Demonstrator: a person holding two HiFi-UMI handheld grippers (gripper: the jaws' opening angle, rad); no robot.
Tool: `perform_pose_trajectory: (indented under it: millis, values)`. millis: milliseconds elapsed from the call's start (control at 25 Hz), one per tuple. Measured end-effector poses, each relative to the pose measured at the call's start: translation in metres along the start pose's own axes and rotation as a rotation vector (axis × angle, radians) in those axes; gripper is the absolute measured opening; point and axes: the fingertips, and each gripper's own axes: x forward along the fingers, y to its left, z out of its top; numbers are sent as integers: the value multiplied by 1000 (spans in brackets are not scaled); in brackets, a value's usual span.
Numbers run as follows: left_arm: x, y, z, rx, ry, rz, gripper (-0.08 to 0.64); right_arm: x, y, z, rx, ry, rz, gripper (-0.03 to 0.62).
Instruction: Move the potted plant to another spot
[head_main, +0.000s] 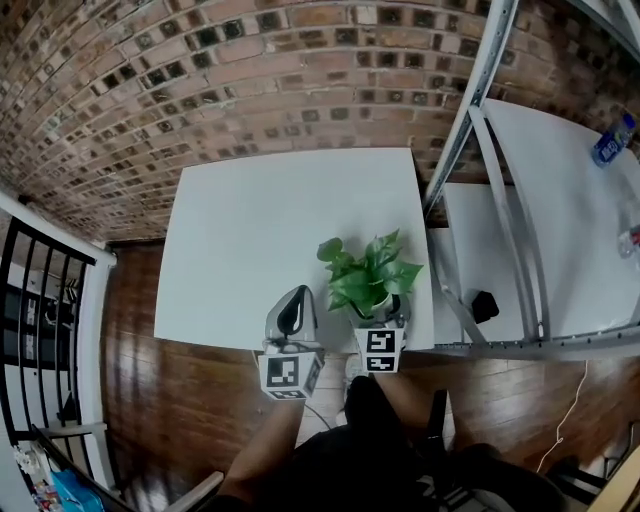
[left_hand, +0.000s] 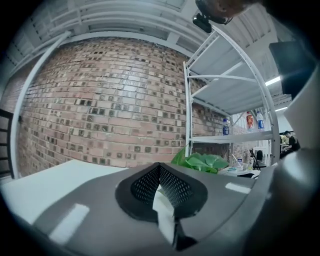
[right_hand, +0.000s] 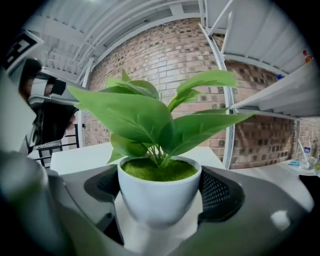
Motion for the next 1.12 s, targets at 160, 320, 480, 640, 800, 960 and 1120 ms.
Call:
perform_pose_trajectory:
  millis: [160,320,480,640,800,960,1120]
  values:
    - [20,7,-9,6,35,-5,11,11,-1,-4,-3,16,-1,471]
    - [26,13,-14,-1,58,10,11,17,0,-7,6,22,5,471]
    - [27,16,-8,3,51,12,11,15,-4,-29,58,89,18,561]
    - [22,21,5,3,30,21,11,-1,-3,-27,41,107,33,568]
    - [4,23,4,-12,44,27,11,-25,-2,-27,-23,129,13,568]
    - [-23,17,3,-10,47,20,11,-61,0,-15,-27,115,-38,566]
    - [-50,4,9,-5,45,0,11,-100,4,6,-7,58,-77,461]
